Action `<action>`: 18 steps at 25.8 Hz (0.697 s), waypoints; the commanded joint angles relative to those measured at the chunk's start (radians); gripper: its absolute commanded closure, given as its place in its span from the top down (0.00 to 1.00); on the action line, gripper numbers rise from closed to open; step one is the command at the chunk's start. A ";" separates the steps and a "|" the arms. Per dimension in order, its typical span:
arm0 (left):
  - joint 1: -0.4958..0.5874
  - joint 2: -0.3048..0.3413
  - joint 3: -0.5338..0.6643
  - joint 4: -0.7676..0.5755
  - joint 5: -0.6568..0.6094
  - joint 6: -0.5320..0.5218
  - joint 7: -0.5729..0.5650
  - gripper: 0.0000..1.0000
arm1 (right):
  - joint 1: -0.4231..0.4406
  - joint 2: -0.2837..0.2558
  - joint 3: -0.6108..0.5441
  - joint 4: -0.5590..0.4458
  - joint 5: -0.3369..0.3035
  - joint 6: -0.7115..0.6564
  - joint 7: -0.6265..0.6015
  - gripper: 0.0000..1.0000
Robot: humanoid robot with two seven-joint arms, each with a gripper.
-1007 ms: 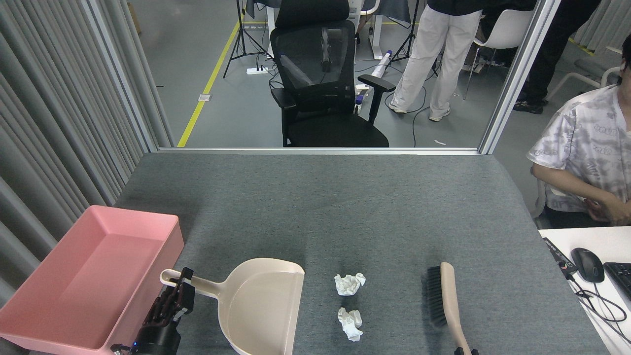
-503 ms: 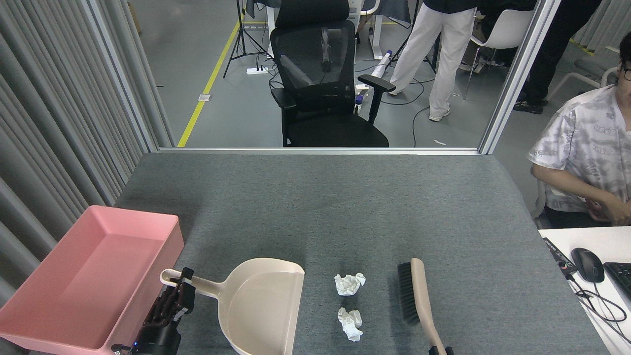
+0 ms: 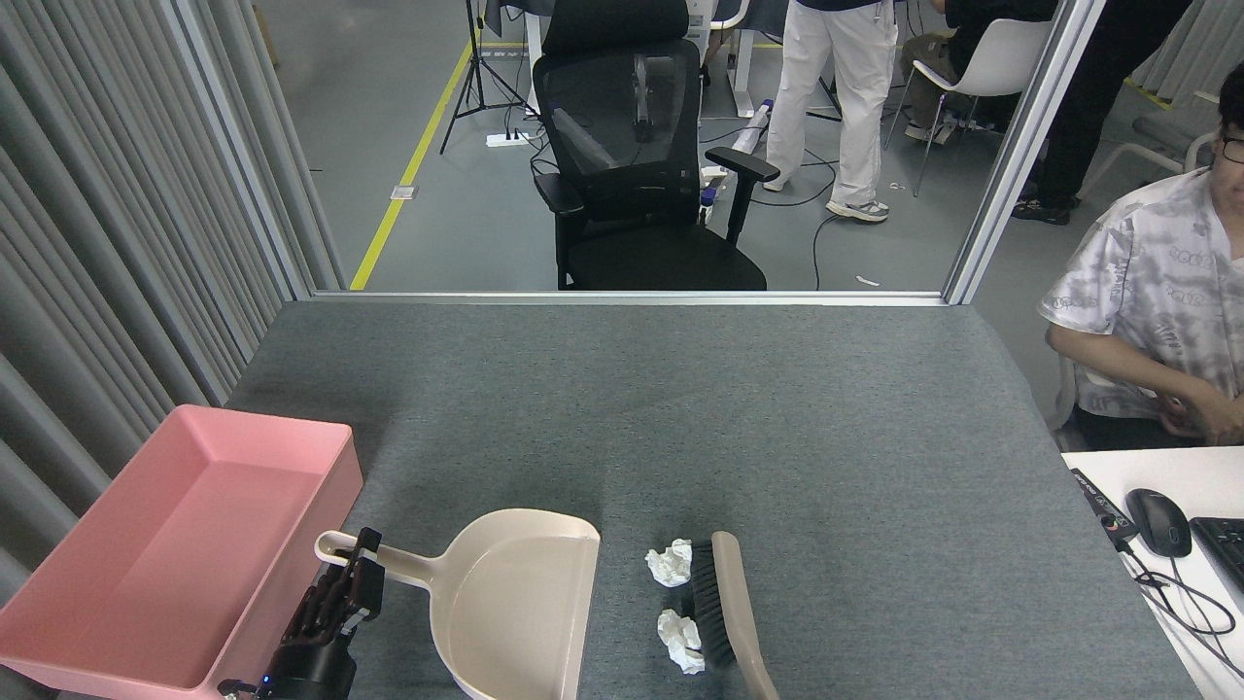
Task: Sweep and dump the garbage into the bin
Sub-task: 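Sweep the white paper balls into the dustpan with the right gripper's brush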
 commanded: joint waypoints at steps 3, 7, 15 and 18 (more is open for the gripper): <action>0.000 -0.001 0.000 0.000 0.000 0.002 0.000 0.46 | -0.025 0.009 0.154 0.042 0.054 0.070 0.002 0.00; -0.001 -0.001 0.000 0.000 0.000 0.002 0.000 0.47 | -0.096 0.044 0.257 0.112 0.057 0.122 0.002 0.00; -0.001 -0.003 0.000 0.000 0.000 0.002 -0.001 0.47 | -0.212 0.120 0.337 0.217 0.048 0.128 -0.001 0.00; -0.001 -0.003 0.000 0.000 0.000 0.003 -0.001 0.47 | -0.242 0.138 0.387 0.243 0.044 0.129 -0.004 0.00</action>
